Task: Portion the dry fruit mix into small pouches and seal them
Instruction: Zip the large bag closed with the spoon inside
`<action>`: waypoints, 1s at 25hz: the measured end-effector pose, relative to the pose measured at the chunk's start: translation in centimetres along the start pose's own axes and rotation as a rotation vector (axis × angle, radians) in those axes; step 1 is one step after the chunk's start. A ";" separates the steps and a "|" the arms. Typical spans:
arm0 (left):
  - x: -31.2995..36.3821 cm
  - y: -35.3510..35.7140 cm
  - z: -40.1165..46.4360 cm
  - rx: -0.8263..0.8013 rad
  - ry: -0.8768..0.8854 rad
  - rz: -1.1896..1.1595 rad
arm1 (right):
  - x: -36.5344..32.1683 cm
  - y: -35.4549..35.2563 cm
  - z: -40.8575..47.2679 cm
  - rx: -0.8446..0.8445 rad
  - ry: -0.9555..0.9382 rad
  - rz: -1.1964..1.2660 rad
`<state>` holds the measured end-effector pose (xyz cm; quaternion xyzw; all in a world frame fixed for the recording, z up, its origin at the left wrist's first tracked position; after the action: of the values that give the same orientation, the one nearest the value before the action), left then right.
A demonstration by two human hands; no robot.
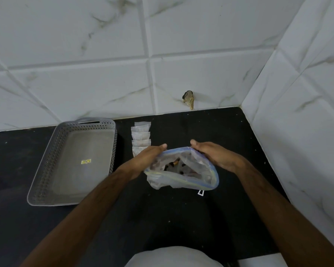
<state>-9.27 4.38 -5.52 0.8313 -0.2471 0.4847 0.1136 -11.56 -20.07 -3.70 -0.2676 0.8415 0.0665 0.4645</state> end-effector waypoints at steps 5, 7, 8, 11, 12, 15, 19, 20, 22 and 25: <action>-0.8 -0.9 0.7 -0.043 0.178 -0.004 | -0.1 0.1 0.9 -0.027 -0.055 -0.071; -0.3 -1.0 0.8 0.012 0.317 0.095 | -0.3 0.3 0.9 -0.057 -0.091 -0.084; 0.1 -1.1 0.7 0.044 0.400 0.198 | -0.4 0.3 0.8 -0.064 -0.095 -0.058; 1.2 -0.9 -0.1 0.234 0.614 0.707 | -0.8 0.5 1.0 0.005 -0.123 -0.211; 1.5 -0.8 -0.5 0.299 0.628 0.844 | -1.0 0.5 1.1 0.098 -0.141 -0.393; 1.9 0.4 -1.2 0.416 0.585 1.121 | -1.8 1.6 1.0 0.510 -0.233 -0.985; 1.8 0.1 -0.5 0.476 0.409 1.046 | -0.7 1.7 1.6 0.568 -0.137 -0.960; 1.7 -0.5 -0.3 0.463 0.355 0.965 | 0.0 1.3 1.8 0.463 -0.085 -0.773; 1.6 -1.6 -0.1 0.400 0.260 0.736 | 0.8 0.7 1.4 0.226 -0.095 -0.314; 1.0 -2.9 -0.5 0.322 0.136 0.072 | 1.5 -0.2 0.0 0.121 -0.133 0.203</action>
<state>-7.77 6.80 -4.28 0.7947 -0.1879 0.5767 -0.0221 -12.11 -20.80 -4.88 -0.1474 0.8341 0.0799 0.5255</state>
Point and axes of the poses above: each hand's wrist, its own z-axis towards the middle knuckle, its own y-axis out of the palm, x = y × z, the point moved 2 cm from there along z, towards the middle knuckle, and after that the axes turned 6 degrees about -z, right-handed, at the moved point
